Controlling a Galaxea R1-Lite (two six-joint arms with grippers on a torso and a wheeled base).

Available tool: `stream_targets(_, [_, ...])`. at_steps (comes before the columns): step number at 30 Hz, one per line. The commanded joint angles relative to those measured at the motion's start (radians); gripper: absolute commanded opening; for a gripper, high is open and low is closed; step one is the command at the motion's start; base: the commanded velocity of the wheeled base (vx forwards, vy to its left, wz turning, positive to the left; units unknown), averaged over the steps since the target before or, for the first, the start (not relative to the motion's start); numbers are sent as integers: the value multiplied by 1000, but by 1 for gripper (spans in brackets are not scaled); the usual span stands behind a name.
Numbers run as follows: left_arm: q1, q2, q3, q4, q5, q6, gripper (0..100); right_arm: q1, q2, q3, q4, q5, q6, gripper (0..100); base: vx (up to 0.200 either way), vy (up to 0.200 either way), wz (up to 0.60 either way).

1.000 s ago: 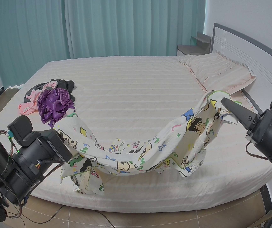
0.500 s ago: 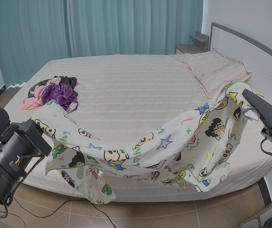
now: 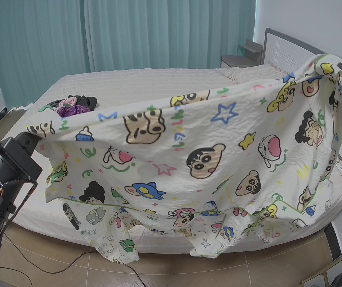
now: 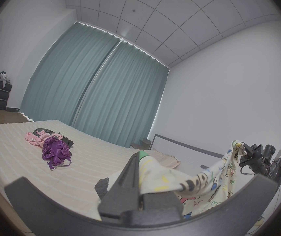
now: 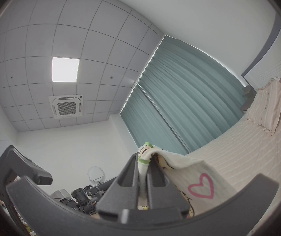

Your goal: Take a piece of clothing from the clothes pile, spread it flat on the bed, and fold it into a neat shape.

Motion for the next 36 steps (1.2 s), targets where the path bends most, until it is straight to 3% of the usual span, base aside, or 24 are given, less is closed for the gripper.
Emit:
stream_targets(1, [16, 2, -6, 1, 0, -16, 0, -26, 25, -40, 35, 4, 0, 0, 0, 0, 0])
stream_targets(9, [144, 163, 3, 58, -49, -197, 0, -172, 255, -134, 83, 27, 34, 0, 0, 0, 0])
stream_targets(12, [206, 200, -6, 61, -156, -288, 0, -205, 349, -198, 81, 26, 37, 0, 0, 0, 0])
stream_targets(19, [306, 337, -79, 58, -204, -292, 0, -262, 487, -310, 81, 26, 37, 0, 0, 0, 0])
stream_targets(24, [331, 429, -198, 61, -239, -291, 0, -297, 562, -359, 81, 27, 37, 0, 200, 0, 0])
stream_targets(36, [394, 725, -425, 59, -241, -288, 0, -357, 708, -499, 84, 32, 38, 0, 200, 0, 0])
